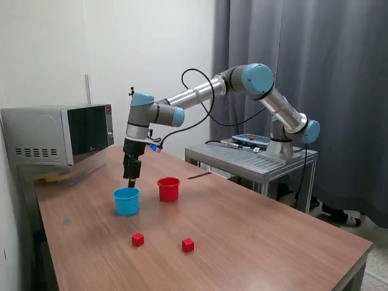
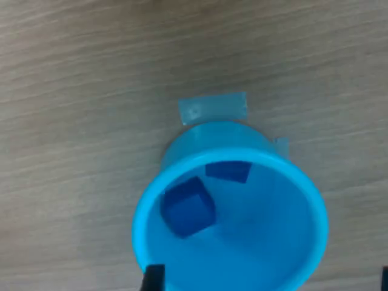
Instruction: Place red objects in the red bin, and blue objects in the blue bin.
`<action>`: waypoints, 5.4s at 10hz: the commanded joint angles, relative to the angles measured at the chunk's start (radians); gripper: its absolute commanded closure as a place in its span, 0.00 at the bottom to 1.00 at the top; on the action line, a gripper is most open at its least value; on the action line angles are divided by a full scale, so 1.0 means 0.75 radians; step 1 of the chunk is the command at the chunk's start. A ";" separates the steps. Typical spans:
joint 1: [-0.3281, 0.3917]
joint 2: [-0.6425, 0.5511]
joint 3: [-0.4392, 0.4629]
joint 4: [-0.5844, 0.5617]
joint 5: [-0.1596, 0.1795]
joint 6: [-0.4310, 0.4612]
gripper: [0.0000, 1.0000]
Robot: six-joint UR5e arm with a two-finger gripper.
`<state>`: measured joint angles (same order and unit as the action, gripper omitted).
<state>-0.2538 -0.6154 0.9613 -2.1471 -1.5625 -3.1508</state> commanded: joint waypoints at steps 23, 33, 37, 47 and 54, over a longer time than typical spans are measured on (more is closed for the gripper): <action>0.267 0.133 -0.216 0.071 0.013 -0.082 0.00; 0.320 0.221 -0.265 0.065 0.120 -0.121 0.00; 0.281 0.246 -0.292 0.065 0.112 -0.115 0.00; 0.269 0.346 -0.404 0.040 0.118 -0.119 0.00; 0.269 0.393 -0.447 0.040 0.110 -0.119 0.00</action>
<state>-0.0522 -0.3223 0.6267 -2.1173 -1.4770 -3.2398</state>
